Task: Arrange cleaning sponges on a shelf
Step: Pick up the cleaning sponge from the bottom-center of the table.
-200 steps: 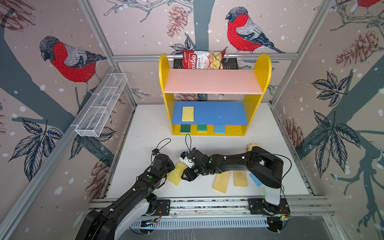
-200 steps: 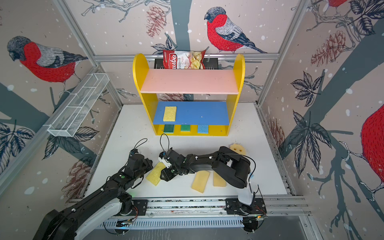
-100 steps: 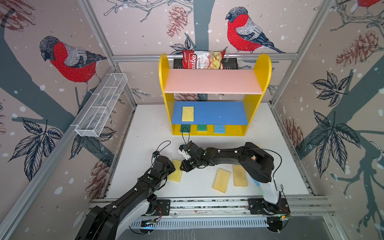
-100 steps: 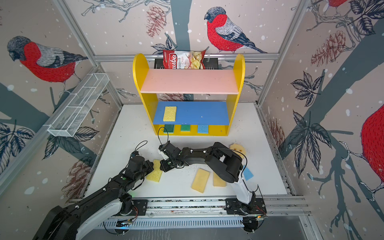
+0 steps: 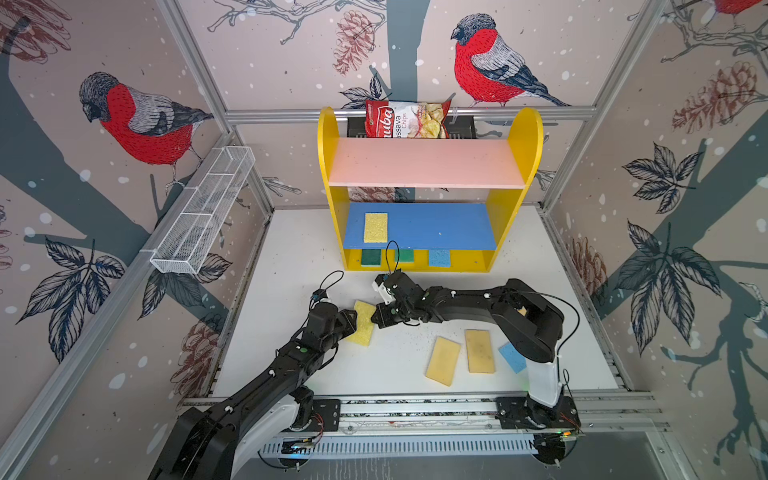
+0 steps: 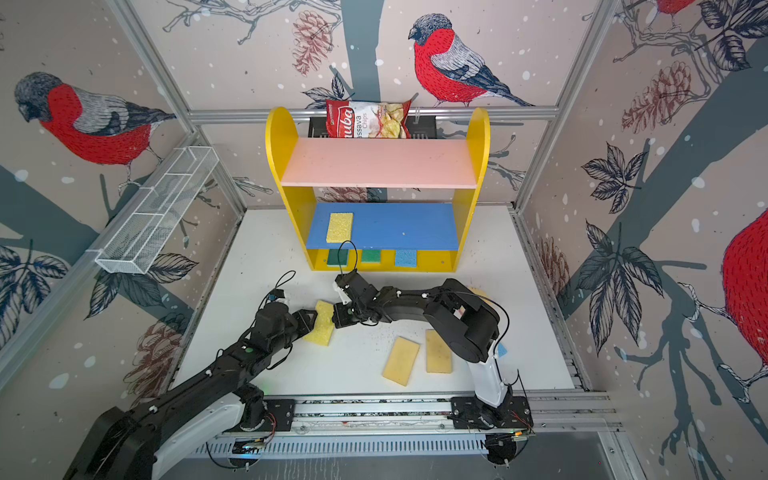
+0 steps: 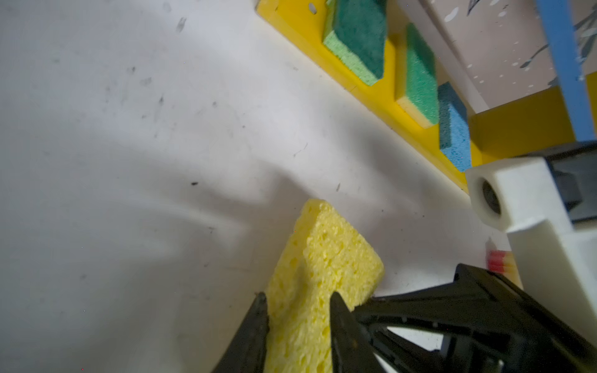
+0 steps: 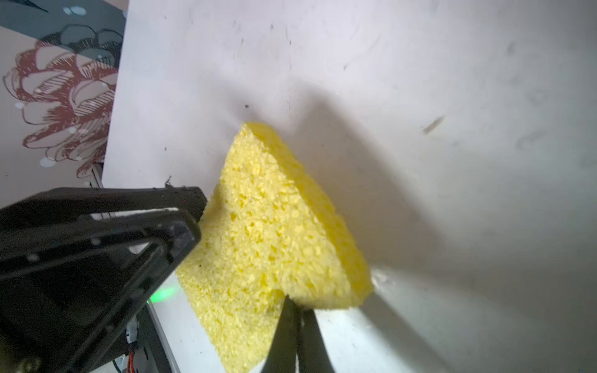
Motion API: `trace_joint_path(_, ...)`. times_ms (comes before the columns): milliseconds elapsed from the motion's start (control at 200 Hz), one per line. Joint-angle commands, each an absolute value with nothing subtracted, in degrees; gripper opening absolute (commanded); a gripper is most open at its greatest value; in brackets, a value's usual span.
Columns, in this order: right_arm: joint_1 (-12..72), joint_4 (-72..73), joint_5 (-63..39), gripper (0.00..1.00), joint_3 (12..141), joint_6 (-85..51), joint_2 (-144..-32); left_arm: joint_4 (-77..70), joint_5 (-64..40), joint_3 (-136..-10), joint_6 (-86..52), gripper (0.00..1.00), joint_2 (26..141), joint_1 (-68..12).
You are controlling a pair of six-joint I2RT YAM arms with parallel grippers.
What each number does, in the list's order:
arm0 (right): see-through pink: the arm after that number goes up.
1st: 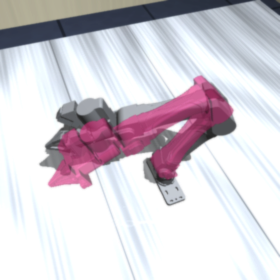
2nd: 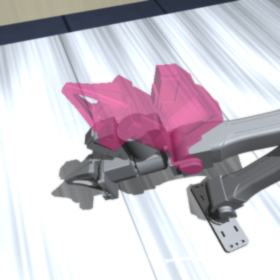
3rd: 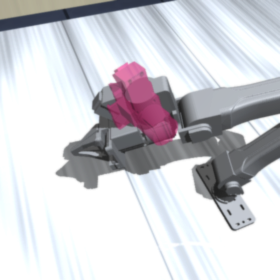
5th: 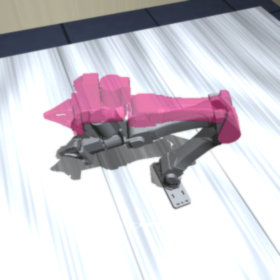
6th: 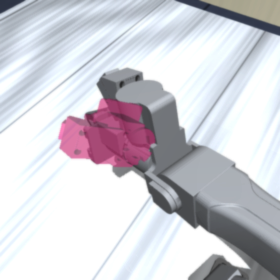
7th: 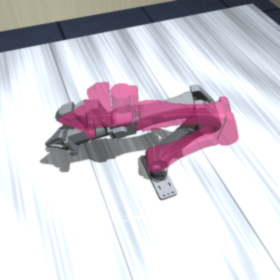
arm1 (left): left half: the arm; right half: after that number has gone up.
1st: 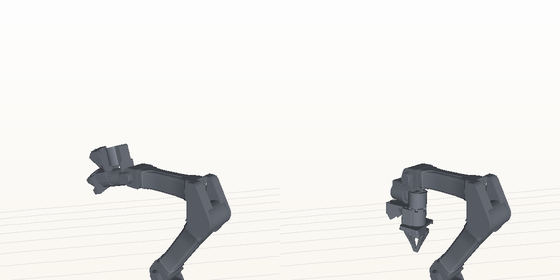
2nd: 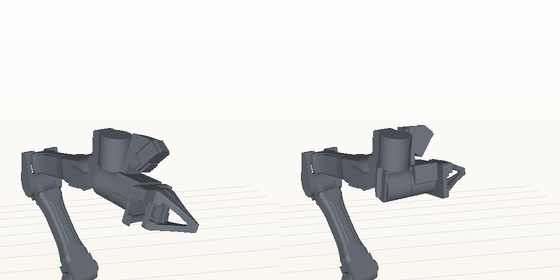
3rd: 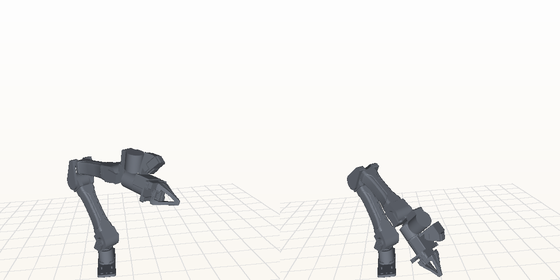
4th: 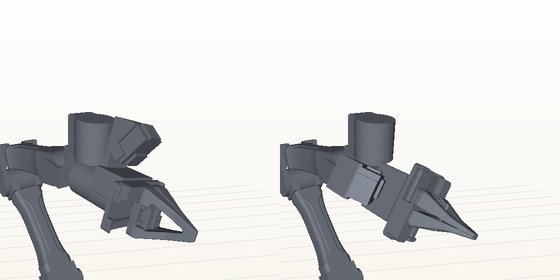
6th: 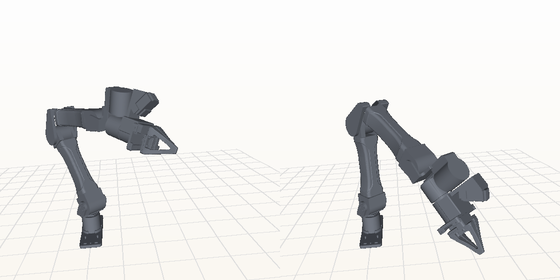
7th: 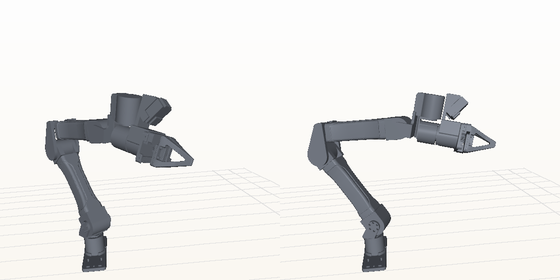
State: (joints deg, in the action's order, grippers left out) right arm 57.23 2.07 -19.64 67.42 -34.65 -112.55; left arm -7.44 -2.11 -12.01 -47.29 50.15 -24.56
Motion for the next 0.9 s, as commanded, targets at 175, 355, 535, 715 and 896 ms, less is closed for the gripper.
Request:
trace_joint_path(175,54.53,-0.62,-16.89,0.00,68.21,-30.63,-108.08,-12.70,-7.29,-12.26,-41.63,0.98,45.57,-22.88)
trace_joint_path(355,54.23,-3.88,-13.27,0.00,68.61,-25.12,-105.32,-17.17,-12.01,-12.21,-40.61,0.91,45.44,-22.50)
trace_joint_path(535,54.16,-3.90,-11.50,0.00,68.95,-22.43,-103.17,-19.60,-15.30,-13.44,-41.03,0.81,48.25,-22.43)
trace_joint_path(715,54.02,-2.84,-11.25,0.00,68.91,-21.08,-101.45,-23.00,-17.56,-13.45,-43.09,0.41,49.86,-22.46)
trace_joint_path(896,52.58,-0.27,-11.44,0.00,67.61,-22.38,-99.10,-23.39,-17.91,-14.72,-43.85,0.16,49.86,-22.43)
